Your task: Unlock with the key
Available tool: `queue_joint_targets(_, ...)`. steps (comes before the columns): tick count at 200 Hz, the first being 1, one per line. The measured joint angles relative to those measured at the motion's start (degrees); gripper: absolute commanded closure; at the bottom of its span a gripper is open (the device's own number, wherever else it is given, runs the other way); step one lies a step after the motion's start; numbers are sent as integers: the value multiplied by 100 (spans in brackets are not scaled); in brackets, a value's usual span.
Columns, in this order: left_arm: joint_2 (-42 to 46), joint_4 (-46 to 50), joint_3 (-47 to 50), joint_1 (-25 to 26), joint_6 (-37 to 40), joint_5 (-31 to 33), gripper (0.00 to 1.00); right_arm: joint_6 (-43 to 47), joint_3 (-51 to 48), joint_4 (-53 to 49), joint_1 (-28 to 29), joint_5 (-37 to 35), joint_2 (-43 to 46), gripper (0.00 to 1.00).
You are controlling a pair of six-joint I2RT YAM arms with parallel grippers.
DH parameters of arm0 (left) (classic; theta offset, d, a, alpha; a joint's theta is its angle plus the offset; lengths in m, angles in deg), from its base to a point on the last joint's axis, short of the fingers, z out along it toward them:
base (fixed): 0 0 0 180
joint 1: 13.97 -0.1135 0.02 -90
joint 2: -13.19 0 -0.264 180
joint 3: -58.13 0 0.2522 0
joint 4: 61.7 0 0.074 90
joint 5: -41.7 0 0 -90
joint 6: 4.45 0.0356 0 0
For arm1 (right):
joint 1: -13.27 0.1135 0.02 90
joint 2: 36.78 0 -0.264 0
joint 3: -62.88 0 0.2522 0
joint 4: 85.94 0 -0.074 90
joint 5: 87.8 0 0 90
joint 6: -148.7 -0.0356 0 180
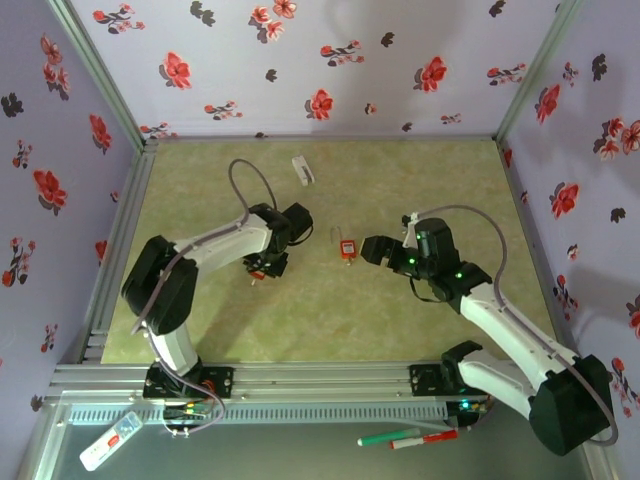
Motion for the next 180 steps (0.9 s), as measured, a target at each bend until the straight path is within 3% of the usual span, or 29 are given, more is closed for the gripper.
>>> queue_joint_targets(51,-588,369,-256,136,-271,455,100,0,-61,-61,0,2,212,12)
queue_joint_targets(123,-986,369,-579,581,-470,516,100,2,-103,-83,-28,2,289,12)
queue_joint_targets(137,-1025,356,-649,649,-507,514,92,2,-105,-85,-28,2,289,12)
queue_joint_targets(164,-1097,306,-728,728,-575,490,63,2,-105,-85,-28,2,289,12)
queue_joint_targets(180,-1095,269,-728,732,-614,426,59,2,-105,-90,-28,2,295,12)
